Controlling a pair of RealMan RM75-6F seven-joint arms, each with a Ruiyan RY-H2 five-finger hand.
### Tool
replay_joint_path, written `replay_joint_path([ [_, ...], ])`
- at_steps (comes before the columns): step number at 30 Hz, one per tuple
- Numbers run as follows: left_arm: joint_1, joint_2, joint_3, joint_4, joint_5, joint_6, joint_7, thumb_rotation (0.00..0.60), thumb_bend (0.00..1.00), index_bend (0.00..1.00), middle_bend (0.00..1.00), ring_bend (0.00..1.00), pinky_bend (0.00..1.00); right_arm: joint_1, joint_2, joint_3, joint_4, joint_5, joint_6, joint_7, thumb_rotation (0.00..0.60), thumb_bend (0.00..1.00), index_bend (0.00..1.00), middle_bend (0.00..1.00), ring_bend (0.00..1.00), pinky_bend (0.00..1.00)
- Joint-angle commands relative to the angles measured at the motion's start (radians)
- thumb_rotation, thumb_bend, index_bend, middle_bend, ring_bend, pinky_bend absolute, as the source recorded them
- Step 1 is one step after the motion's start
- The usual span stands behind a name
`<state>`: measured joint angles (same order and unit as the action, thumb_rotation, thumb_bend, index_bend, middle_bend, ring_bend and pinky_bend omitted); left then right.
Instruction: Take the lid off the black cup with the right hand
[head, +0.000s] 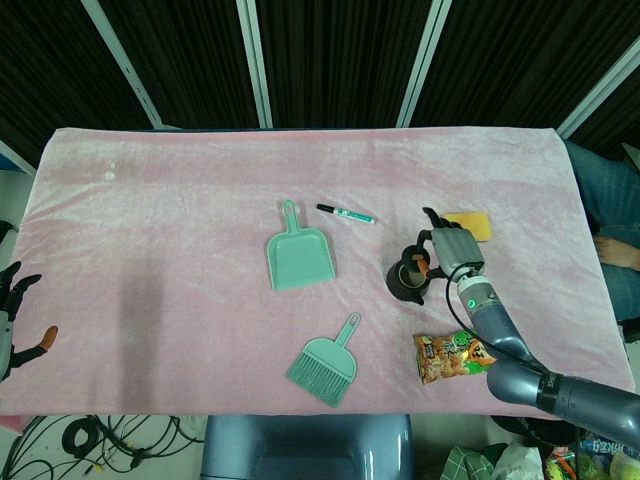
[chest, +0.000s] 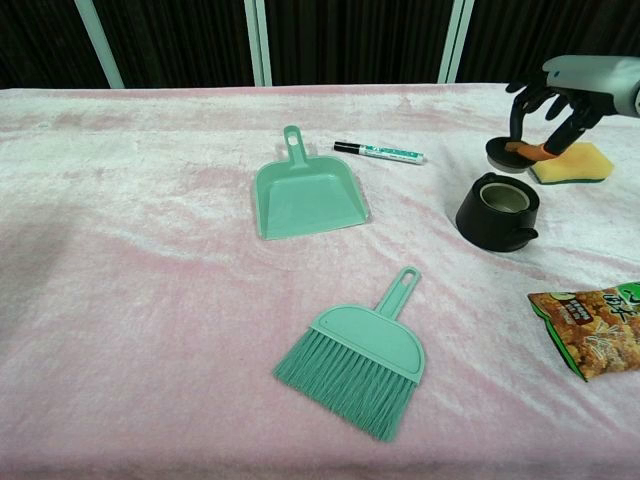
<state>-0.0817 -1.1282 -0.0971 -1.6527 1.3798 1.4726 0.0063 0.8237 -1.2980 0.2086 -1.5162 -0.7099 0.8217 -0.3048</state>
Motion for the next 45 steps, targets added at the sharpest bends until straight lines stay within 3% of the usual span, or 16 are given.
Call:
replay_joint_path([
  [1,0.001,0.000,0.000,0.000,0.000,0.001,-0.002,0.600,0.30,0.16,0.01,0.00,0.00,-0.006,0.045,0.002,-0.015,0.016,0.004,-0.006,0.600,0.40,0.66,0.03,0.15,0.18],
  [7,-0.001,-0.002,0.001,0.000,0.004,0.000,0.005,0.600,0.30,0.16,0.02,0.00,0.00,-0.031,0.122,-0.038,-0.009,0.061,-0.007,-0.032,0.600,0.40,0.66,0.03,0.15,0.18],
  [13,0.000,-0.006,0.001,-0.002,0.007,0.006,0.010,0.600,0.30,0.16,0.01,0.00,0.00,-0.063,0.110,-0.057,0.058,0.086,-0.035,0.013,0.600,0.40,0.66,0.03,0.15,0.18],
  [23,-0.001,-0.007,-0.002,-0.002,0.000,0.006,0.011,0.600,0.30,0.16,0.01,0.00,0.00,-0.092,-0.040,-0.059,0.306,0.027,-0.047,0.102,0.600,0.40,0.66,0.03,0.15,0.18],
  [35,-0.002,-0.007,-0.004,-0.003,-0.006,0.002,0.012,0.600,0.30,0.16,0.01,0.00,0.00,-0.098,-0.166,-0.060,0.517,-0.025,-0.132,0.171,0.600,0.40,0.66,0.03,0.15,0.18],
  [42,-0.003,-0.007,-0.004,-0.002,-0.006,-0.001,0.014,0.600,0.30,0.16,0.02,0.00,0.00,-0.101,-0.203,-0.060,0.595,-0.044,-0.180,0.199,0.600,0.25,0.65,0.03,0.15,0.18],
  [45,-0.004,-0.007,-0.004,-0.003,-0.008,-0.003,0.016,0.600,0.30,0.16,0.01,0.00,0.00,-0.103,-0.213,-0.063,0.622,-0.053,-0.202,0.206,0.600,0.21,0.54,0.03,0.15,0.18],
])
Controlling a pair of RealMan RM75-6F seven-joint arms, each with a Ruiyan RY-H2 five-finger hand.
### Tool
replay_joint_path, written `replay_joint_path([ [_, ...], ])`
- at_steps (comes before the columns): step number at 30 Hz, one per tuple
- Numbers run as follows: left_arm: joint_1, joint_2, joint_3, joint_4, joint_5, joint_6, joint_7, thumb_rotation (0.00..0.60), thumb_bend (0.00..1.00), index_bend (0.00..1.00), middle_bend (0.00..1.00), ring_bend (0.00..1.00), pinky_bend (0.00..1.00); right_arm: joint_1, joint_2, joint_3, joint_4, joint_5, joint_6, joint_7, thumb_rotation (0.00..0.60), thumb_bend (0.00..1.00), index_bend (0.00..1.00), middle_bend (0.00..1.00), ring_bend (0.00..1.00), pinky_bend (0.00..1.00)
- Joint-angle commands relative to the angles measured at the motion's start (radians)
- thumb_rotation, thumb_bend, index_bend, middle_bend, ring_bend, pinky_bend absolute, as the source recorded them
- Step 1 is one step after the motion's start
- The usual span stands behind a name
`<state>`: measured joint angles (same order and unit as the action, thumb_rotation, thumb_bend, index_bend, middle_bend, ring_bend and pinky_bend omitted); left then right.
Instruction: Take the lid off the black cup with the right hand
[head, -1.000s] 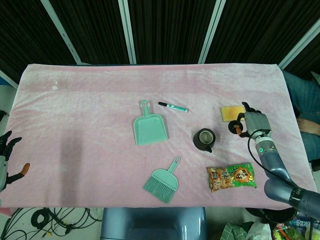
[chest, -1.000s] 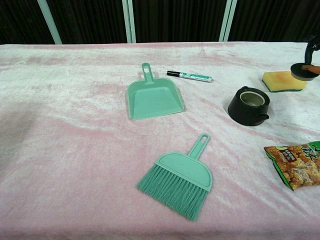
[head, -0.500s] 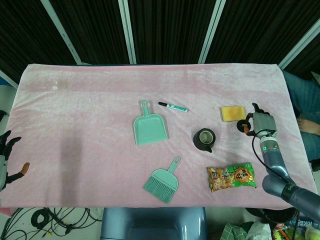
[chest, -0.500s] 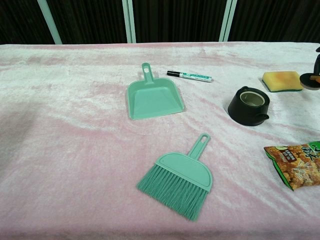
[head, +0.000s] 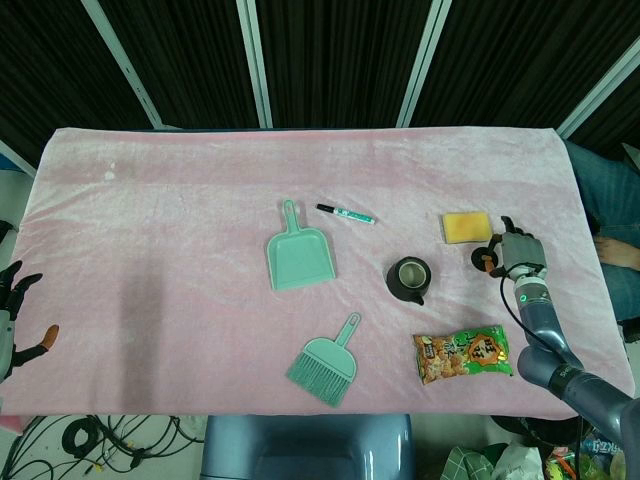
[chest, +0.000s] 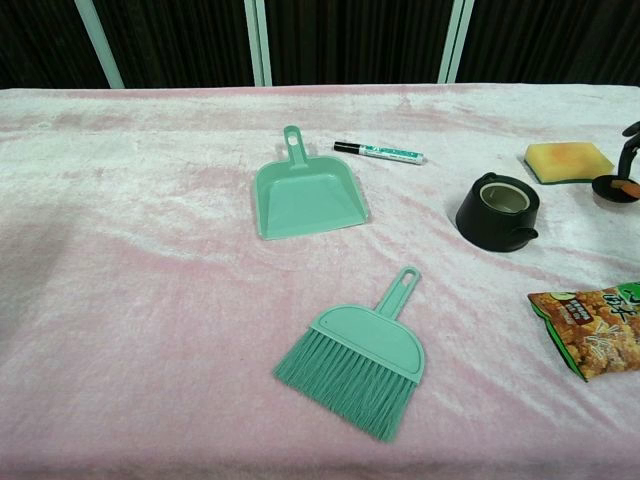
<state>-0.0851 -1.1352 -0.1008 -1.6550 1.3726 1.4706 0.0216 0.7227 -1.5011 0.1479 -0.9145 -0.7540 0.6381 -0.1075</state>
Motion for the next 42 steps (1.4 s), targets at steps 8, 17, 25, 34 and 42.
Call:
replay_joint_path([
  [8,-0.001,0.001,0.000,-0.004,-0.005,-0.003,0.006,0.600,0.30,0.16,0.01,0.00,0.00,0.000,-0.013,0.005,0.046,-0.029,-0.069,0.027,0.600,0.15,0.25,0.00,0.14,0.18],
  [17,0.000,0.002,-0.001,-0.004,-0.005,-0.001,0.003,0.600,0.30,0.16,0.01,0.00,0.00,-0.009,0.039,0.069,-0.007,-0.049,-0.015,0.088,0.600,0.15,0.16,0.00,0.14,0.18],
  [25,0.000,0.000,0.000,-0.002,-0.002,0.001,0.007,0.600,0.30,0.16,0.02,0.00,0.00,-0.082,0.269,0.090,-0.305,-0.127,0.110,0.103,0.600,0.15,0.16,0.02,0.15,0.18],
  [34,0.004,-0.002,0.000,-0.002,0.004,0.013,0.010,0.600,0.30,0.16,0.01,0.00,0.00,-0.301,0.501,-0.014,-0.773,-0.351,0.488,-0.009,0.600,0.15,0.16,0.03,0.15,0.18],
  [42,0.009,-0.004,0.002,0.005,0.023,0.032,0.006,0.600,0.30,0.16,0.01,0.00,0.00,-0.483,0.461,-0.170,-0.844,-0.631,0.752,-0.067,0.600,0.15,0.16,0.01,0.14,0.18],
])
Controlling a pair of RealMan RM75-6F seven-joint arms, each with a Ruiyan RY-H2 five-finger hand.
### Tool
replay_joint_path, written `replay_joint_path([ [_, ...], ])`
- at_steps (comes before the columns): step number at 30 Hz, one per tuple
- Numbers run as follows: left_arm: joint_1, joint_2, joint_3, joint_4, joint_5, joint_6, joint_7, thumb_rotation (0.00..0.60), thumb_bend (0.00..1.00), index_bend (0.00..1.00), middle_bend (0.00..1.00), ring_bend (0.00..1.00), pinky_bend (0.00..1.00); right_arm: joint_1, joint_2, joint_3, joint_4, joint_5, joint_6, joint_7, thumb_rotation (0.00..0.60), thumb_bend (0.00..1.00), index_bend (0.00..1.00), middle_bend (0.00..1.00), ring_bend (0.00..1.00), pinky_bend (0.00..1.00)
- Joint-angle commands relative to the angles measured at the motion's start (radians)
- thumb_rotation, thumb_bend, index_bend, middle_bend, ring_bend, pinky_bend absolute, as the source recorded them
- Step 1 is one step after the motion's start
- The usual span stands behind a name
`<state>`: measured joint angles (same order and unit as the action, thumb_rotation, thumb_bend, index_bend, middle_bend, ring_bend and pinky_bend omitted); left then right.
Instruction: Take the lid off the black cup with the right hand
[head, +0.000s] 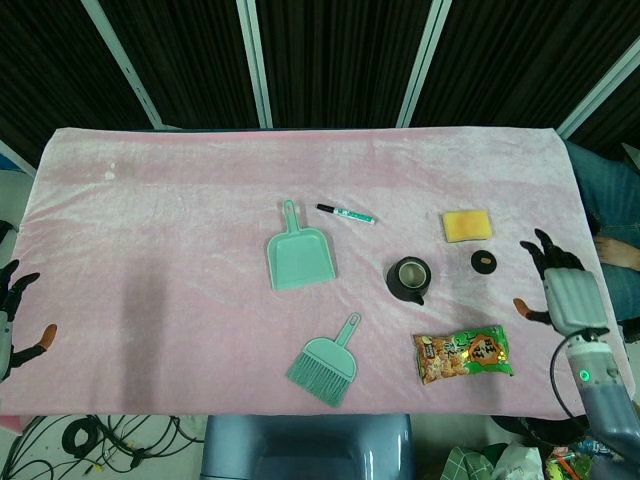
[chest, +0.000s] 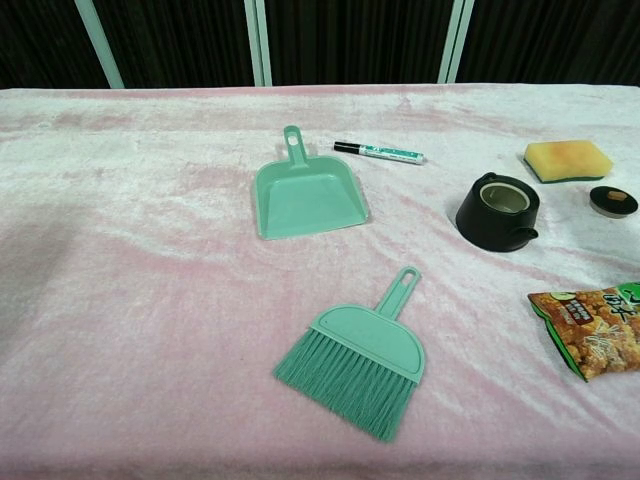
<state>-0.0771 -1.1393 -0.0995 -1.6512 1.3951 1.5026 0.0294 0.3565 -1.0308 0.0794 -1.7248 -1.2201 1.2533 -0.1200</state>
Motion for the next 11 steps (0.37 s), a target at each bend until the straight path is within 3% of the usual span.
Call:
replay_joint_path([
  [1,0.000,0.000,0.001,0.002,0.001,-0.001,-0.002,0.600,0.30,0.16,0.01,0.00,0.00,-0.125,-0.018,-0.107,-0.028,-0.179,0.149,-0.055,0.600,0.15,0.16,0.01,0.14,0.18],
  [5,0.000,0.000,0.002,0.001,0.001,-0.003,-0.005,0.600,0.30,0.16,0.01,0.00,0.00,-0.172,-0.069,-0.138,0.009,-0.267,0.227,-0.058,0.600,0.15,0.16,0.01,0.14,0.18],
  [11,0.002,0.000,0.004,0.003,0.010,0.004,-0.002,0.600,0.30,0.17,0.01,0.00,0.00,-0.197,-0.098,-0.153,0.035,-0.313,0.252,-0.059,0.600,0.15,0.15,0.01,0.14,0.18],
])
